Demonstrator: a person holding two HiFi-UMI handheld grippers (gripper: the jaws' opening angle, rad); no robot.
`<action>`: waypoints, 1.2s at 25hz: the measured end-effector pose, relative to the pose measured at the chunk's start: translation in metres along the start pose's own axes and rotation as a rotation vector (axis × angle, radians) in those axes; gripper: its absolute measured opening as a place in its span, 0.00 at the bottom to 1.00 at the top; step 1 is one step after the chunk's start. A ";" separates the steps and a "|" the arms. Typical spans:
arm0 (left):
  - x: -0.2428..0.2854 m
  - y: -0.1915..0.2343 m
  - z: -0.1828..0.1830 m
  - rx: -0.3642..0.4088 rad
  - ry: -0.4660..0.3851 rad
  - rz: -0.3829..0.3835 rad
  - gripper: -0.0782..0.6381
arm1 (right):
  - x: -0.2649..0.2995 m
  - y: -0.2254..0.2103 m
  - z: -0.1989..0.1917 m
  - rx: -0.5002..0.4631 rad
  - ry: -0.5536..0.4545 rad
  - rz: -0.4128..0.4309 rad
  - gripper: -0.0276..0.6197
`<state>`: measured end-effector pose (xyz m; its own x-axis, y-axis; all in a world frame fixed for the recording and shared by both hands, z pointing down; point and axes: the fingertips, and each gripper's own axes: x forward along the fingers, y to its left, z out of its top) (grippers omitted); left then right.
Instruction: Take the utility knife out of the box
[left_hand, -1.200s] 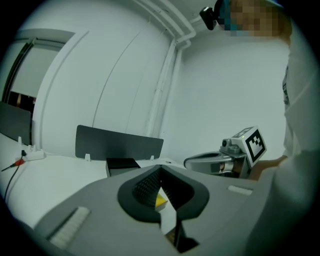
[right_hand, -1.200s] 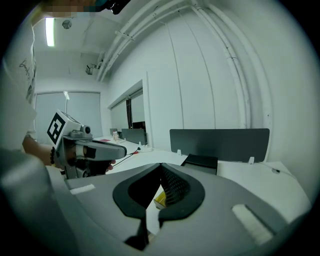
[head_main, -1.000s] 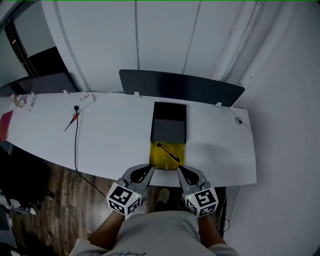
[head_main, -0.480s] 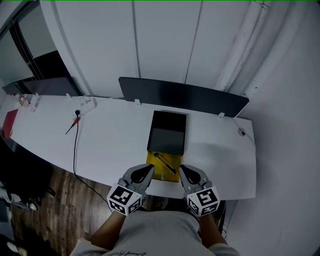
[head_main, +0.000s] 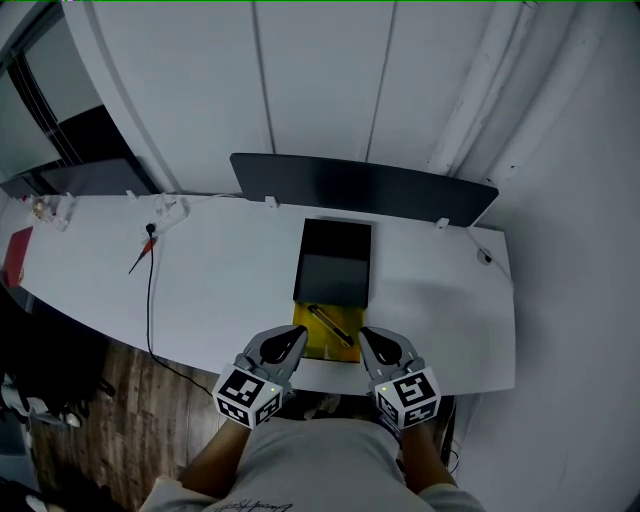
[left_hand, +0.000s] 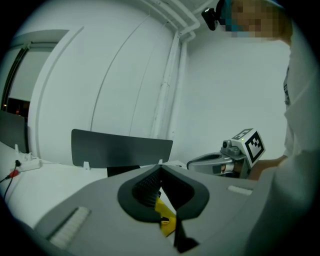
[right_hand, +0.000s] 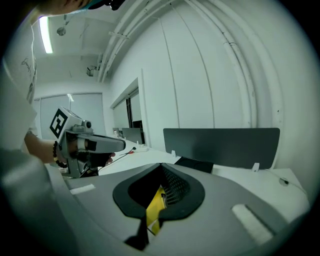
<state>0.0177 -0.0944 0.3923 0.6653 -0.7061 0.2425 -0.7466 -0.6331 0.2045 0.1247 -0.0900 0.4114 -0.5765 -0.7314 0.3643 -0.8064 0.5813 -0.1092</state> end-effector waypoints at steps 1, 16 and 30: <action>0.001 0.002 0.000 0.001 0.002 -0.006 0.11 | 0.002 0.000 0.000 -0.001 0.007 -0.004 0.06; 0.008 0.036 -0.025 -0.025 0.066 -0.047 0.11 | 0.039 0.003 -0.025 -0.019 0.141 -0.021 0.06; 0.021 0.062 -0.054 -0.033 0.113 -0.051 0.11 | 0.085 -0.005 -0.066 -0.051 0.294 0.001 0.07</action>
<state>-0.0157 -0.1313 0.4614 0.6984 -0.6318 0.3363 -0.7130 -0.6550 0.2502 0.0885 -0.1316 0.5039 -0.5080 -0.6003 0.6177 -0.7939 0.6044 -0.0655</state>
